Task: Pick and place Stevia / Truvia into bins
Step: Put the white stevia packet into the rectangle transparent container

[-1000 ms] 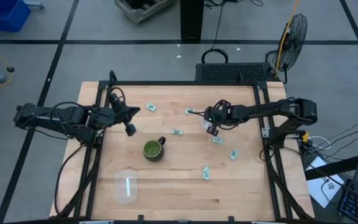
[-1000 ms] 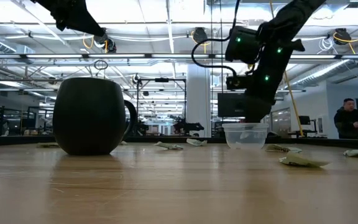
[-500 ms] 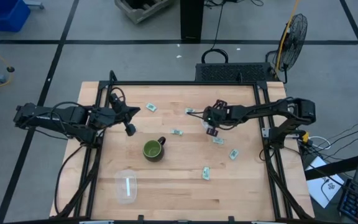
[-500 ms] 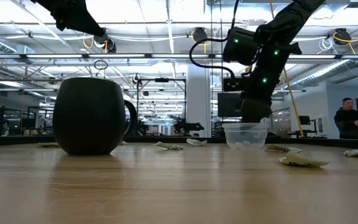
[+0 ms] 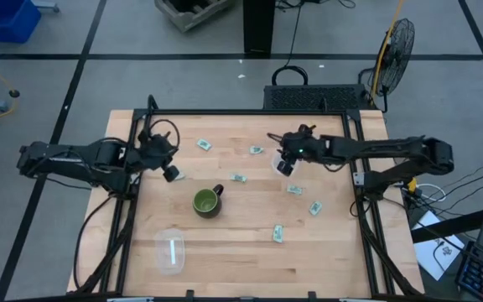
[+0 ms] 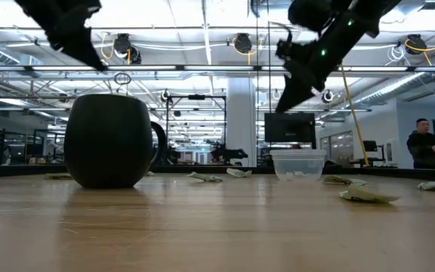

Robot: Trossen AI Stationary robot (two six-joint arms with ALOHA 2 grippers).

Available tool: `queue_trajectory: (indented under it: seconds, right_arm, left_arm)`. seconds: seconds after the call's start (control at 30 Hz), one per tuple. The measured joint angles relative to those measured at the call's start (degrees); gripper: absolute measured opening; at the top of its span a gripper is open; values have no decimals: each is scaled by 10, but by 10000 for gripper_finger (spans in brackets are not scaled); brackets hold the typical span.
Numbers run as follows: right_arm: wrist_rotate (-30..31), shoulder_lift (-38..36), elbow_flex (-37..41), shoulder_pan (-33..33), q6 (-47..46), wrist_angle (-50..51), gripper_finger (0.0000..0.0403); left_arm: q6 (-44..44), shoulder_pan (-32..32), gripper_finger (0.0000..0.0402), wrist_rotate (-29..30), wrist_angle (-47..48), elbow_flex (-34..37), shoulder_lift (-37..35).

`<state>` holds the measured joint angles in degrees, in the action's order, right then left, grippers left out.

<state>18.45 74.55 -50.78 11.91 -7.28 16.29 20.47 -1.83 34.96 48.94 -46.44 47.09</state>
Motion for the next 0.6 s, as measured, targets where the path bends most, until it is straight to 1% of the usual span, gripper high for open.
queue_trajectory:
  seconds: [0.13,0.23,0.37,0.5,0.6]
  right_arm:
    - [-54,-25,7,0,-16,-43,115]
    - [-93,-28,14,0,-11,-68,114]
    - [-128,-25,24,0,-11,-93,114]
    - [-127,-26,39,0,-11,-112,114]
    - [-127,-25,50,0,-11,-120,114]
  left_arm:
    - [56,5,103,-38,94,2,7]
    - [77,4,138,-70,120,22,11]
    - [88,-2,166,-108,79,79,17]
    - [105,-2,172,-120,29,146,28]
    - [128,-2,172,-143,-1,169,37]
